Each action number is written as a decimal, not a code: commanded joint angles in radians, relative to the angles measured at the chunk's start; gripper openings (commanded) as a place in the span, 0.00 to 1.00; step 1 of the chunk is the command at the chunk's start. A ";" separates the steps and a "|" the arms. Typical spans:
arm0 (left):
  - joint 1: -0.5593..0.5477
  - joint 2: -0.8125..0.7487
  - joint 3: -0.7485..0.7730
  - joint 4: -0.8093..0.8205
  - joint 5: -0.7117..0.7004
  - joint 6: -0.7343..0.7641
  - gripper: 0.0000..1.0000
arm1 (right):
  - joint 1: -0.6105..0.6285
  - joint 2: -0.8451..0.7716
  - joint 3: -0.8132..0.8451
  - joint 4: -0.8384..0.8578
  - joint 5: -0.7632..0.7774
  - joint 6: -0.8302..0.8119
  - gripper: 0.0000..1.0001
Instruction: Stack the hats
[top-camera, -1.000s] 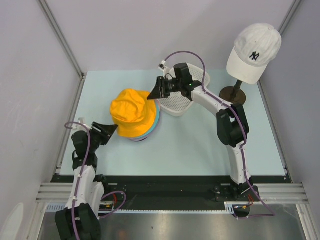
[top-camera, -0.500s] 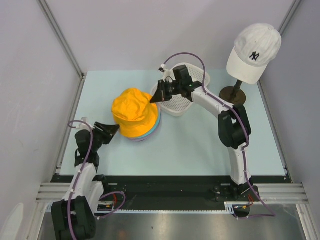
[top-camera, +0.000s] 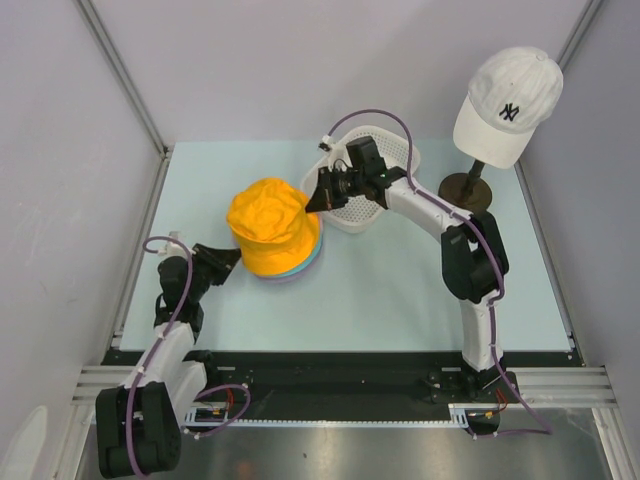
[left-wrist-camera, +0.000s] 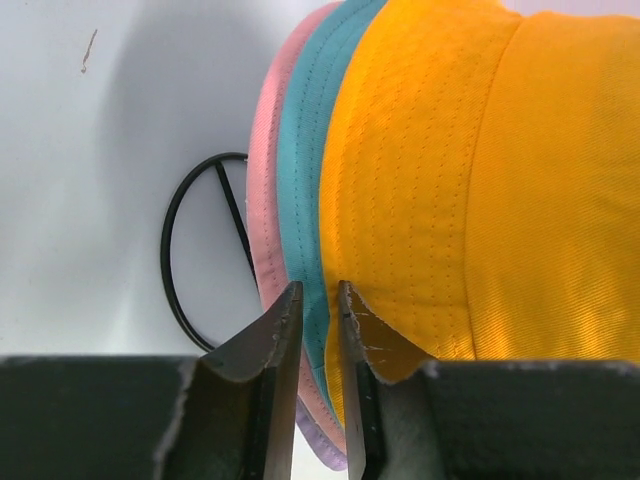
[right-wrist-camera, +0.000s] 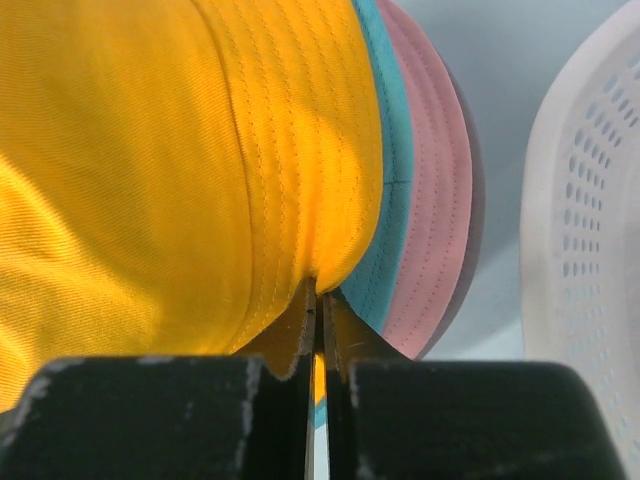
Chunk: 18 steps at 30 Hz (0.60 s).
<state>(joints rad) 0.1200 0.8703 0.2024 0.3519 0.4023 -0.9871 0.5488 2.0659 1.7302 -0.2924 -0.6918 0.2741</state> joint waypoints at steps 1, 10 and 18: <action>-0.017 0.018 0.012 0.007 -0.010 -0.001 0.23 | 0.023 -0.012 -0.086 -0.165 0.077 -0.061 0.00; -0.054 0.081 0.034 0.019 -0.034 0.013 0.21 | 0.049 -0.033 -0.150 -0.205 0.152 -0.111 0.00; -0.071 0.044 0.141 -0.294 -0.120 0.093 0.26 | 0.054 -0.049 -0.170 -0.211 0.161 -0.107 0.00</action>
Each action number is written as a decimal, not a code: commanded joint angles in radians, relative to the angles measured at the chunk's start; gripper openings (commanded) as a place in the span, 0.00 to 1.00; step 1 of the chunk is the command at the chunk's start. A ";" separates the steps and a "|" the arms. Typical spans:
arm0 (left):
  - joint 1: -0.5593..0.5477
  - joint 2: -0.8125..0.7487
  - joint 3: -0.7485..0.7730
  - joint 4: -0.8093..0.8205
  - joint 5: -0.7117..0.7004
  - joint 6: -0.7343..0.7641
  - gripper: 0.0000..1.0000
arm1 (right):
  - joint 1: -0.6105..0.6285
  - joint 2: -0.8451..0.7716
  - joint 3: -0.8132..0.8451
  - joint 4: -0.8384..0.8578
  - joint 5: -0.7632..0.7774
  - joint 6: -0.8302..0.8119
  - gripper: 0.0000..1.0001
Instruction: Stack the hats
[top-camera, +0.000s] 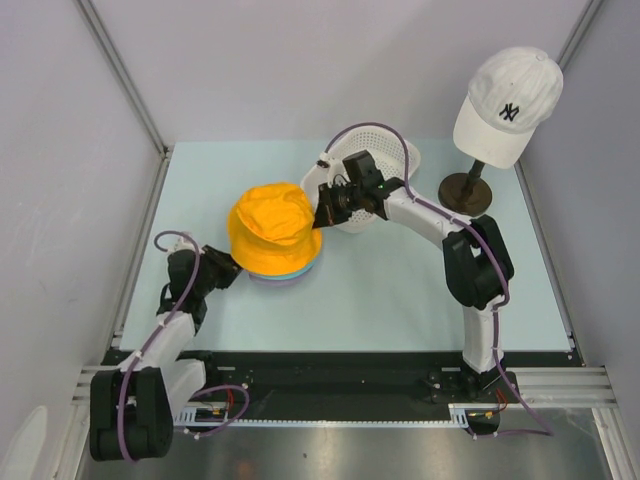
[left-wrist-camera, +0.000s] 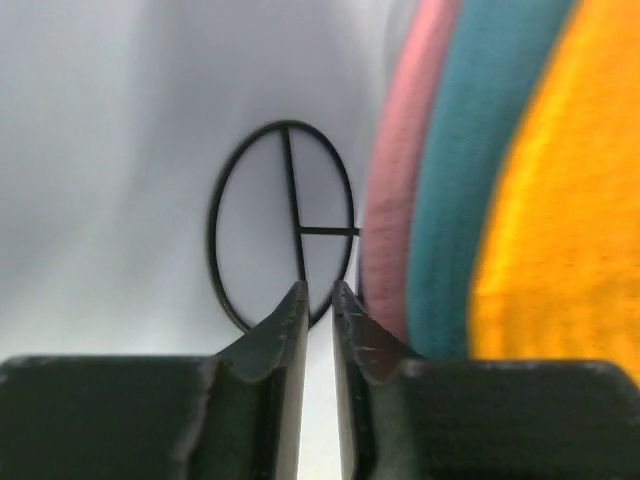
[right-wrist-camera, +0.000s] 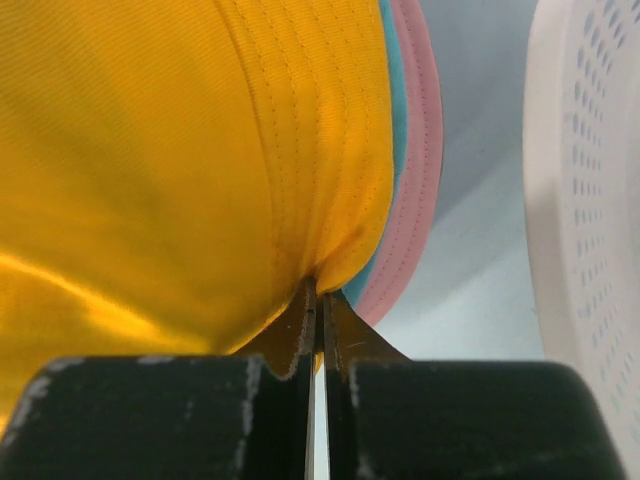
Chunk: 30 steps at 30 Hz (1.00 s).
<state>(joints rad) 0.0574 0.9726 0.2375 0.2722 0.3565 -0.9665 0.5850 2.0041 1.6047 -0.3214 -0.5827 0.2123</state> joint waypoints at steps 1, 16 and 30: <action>-0.002 -0.110 0.150 -0.305 -0.114 0.080 0.29 | 0.021 0.010 -0.042 -0.180 0.053 -0.044 0.00; 0.050 -0.463 0.126 -0.331 -0.035 -0.020 0.61 | 0.058 -0.002 -0.038 -0.173 0.050 -0.039 0.00; 0.045 -0.532 0.163 -0.638 -0.237 -0.098 0.54 | 0.064 -0.004 -0.019 -0.183 0.058 -0.040 0.00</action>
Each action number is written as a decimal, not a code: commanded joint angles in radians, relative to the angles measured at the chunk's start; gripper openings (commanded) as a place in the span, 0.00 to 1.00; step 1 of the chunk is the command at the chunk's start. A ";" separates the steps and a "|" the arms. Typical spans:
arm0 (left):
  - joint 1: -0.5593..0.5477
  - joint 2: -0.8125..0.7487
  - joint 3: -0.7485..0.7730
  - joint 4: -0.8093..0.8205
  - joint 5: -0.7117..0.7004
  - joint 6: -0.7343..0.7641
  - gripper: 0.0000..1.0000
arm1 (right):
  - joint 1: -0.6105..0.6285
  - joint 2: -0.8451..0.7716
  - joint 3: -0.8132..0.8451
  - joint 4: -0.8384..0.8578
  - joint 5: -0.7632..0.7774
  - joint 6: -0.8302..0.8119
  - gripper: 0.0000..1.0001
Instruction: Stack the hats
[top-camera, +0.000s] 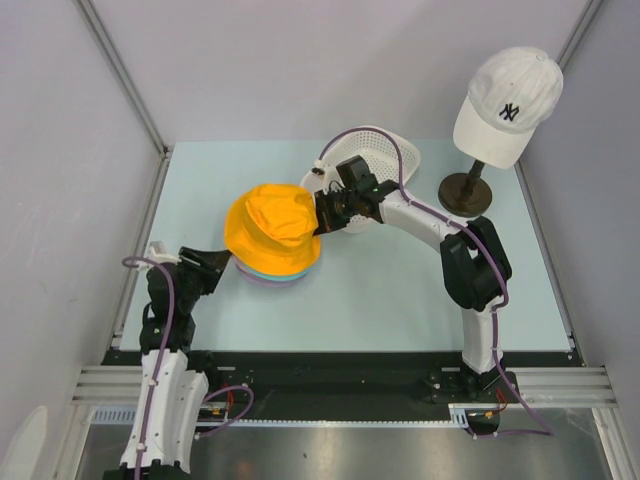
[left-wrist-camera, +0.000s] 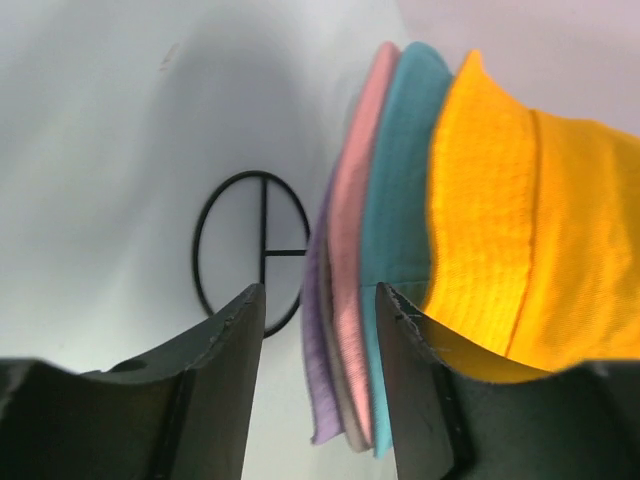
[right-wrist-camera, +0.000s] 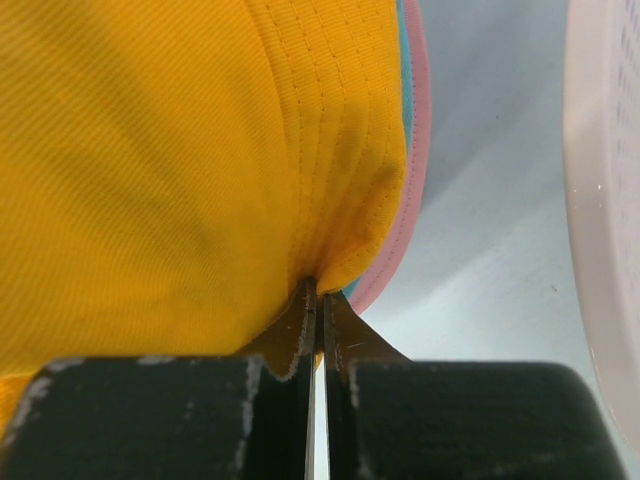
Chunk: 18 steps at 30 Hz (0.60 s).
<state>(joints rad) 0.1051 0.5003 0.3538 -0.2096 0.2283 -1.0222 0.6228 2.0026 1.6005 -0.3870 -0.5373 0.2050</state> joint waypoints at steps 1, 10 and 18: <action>-0.002 -0.074 0.054 -0.168 -0.116 -0.050 0.56 | 0.028 -0.001 -0.011 -0.118 0.011 -0.032 0.00; -0.001 -0.094 0.085 0.033 -0.054 -0.007 0.60 | 0.037 0.005 -0.010 -0.119 0.010 -0.035 0.00; -0.012 0.044 0.086 0.162 0.051 0.037 0.56 | 0.040 0.001 -0.010 -0.122 0.013 -0.036 0.00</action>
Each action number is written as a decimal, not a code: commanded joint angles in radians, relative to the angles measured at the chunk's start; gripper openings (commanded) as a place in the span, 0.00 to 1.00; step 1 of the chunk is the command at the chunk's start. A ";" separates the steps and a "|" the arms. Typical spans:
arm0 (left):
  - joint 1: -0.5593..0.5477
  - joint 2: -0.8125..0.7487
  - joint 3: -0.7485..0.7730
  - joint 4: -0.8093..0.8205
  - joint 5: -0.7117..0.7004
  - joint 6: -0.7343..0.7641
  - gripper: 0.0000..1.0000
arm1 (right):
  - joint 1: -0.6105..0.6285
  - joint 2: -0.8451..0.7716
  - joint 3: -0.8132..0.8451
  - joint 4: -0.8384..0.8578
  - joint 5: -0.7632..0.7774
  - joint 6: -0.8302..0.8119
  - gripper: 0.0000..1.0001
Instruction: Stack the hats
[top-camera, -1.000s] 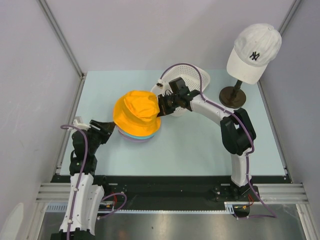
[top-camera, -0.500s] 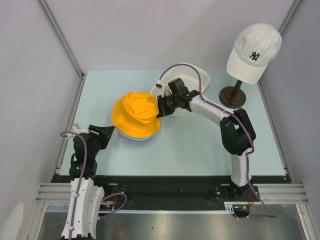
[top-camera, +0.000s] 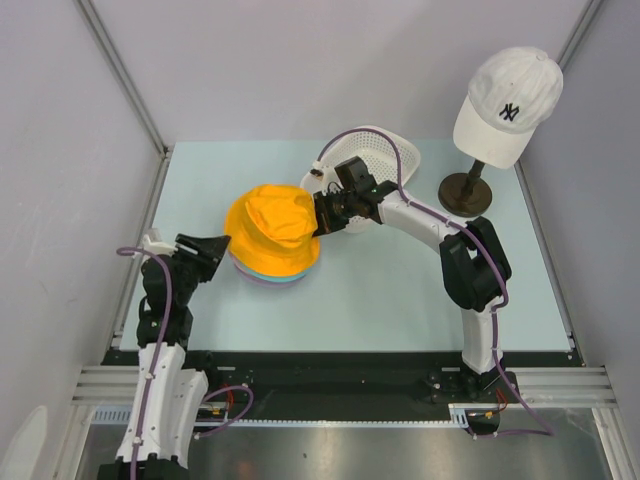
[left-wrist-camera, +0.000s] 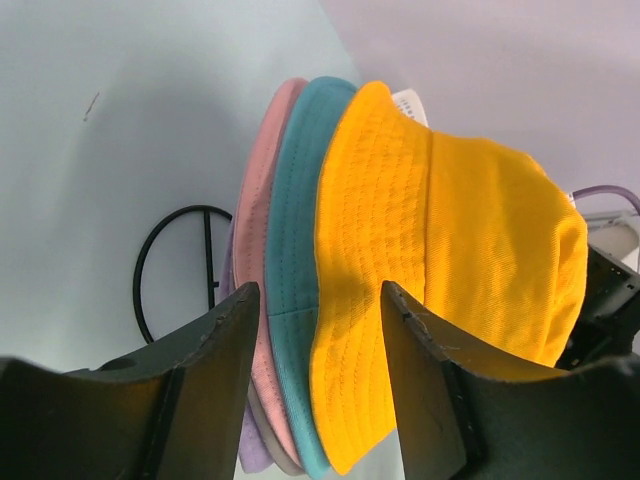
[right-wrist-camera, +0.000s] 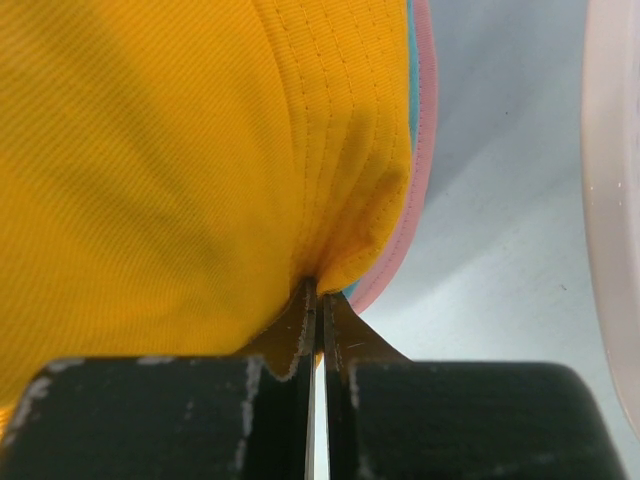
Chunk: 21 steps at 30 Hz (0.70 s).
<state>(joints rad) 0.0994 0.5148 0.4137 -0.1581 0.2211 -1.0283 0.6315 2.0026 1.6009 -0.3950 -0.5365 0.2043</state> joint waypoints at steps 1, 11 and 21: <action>-0.007 0.045 0.027 0.120 0.066 0.039 0.55 | 0.031 0.001 -0.009 -0.114 0.012 -0.037 0.00; -0.038 0.060 -0.022 0.206 0.078 0.004 0.47 | 0.031 0.002 -0.009 -0.117 0.013 -0.037 0.00; -0.041 0.082 -0.093 0.259 0.052 -0.024 0.00 | 0.031 0.001 -0.012 -0.122 0.021 -0.037 0.00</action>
<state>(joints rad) 0.0673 0.5854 0.3347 0.0528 0.2741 -1.0500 0.6331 2.0026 1.6009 -0.3988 -0.5301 0.2039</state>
